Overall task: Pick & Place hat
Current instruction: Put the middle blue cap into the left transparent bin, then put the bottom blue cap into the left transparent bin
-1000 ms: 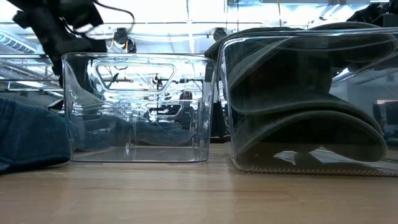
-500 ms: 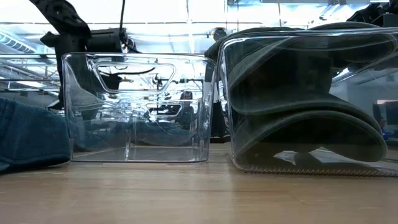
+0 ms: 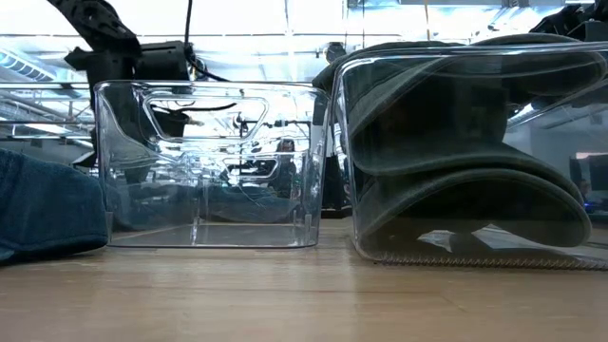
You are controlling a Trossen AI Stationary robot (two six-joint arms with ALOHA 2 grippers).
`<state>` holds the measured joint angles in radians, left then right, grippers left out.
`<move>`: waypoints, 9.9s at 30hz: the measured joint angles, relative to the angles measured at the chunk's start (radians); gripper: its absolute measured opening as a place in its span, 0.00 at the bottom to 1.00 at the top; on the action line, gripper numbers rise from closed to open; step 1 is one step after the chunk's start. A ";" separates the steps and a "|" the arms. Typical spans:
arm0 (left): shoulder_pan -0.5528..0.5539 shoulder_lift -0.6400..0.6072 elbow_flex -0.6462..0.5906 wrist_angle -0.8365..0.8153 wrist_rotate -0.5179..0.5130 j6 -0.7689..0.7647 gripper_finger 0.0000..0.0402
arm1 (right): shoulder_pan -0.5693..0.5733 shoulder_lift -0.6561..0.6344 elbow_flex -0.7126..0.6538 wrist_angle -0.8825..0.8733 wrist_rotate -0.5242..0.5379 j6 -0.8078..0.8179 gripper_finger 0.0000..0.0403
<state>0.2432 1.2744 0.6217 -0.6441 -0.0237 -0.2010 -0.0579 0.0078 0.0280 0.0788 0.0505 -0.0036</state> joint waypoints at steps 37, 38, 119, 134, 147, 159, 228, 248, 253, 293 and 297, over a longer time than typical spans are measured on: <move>-0.371 0.015 0.889 -0.716 -0.406 -0.221 0.00 | 0.000 0.000 0.000 0.000 0.000 0.000 0.00; -0.377 0.015 0.889 -0.716 -0.413 -0.222 0.00 | 0.000 0.000 0.000 0.000 0.000 0.000 0.00; -0.650 0.406 0.886 -0.370 -0.626 -0.563 0.02 | 0.000 0.000 0.000 0.008 0.000 0.000 0.00; -0.651 0.408 0.886 -0.385 -0.550 -0.594 0.01 | 0.000 0.000 0.000 0.011 0.000 0.000 0.00; -0.651 0.415 0.886 -0.385 -0.543 -0.547 0.02 | 0.000 0.000 0.000 0.011 0.000 0.000 0.00; -0.651 0.414 0.886 -0.384 -0.544 -0.535 0.20 | 0.000 0.000 0.000 0.011 0.000 0.000 0.00; -0.322 0.384 0.519 0.169 -0.183 -0.207 0.10 | 0.000 0.000 0.000 0.015 0.000 0.000 0.00; -0.571 0.095 0.528 -0.085 0.111 -0.118 0.07 | 0.000 0.008 0.000 0.016 0.000 0.000 0.00; -0.728 0.085 0.528 -0.077 0.111 -0.191 0.08 | 0.000 0.008 0.000 0.016 0.000 0.000 0.00; -1.052 0.444 0.527 -0.062 0.056 -0.844 0.45 | 0.000 0.008 0.000 0.015 0.000 0.000 0.00; -1.050 0.444 0.527 -0.064 0.048 -0.817 0.41 | 0.000 0.008 0.000 0.015 0.000 0.000 0.00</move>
<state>-0.8070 1.7180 1.1488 -0.7085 0.0242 -1.0185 -0.0578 0.0154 0.0280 0.0940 0.0508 -0.0036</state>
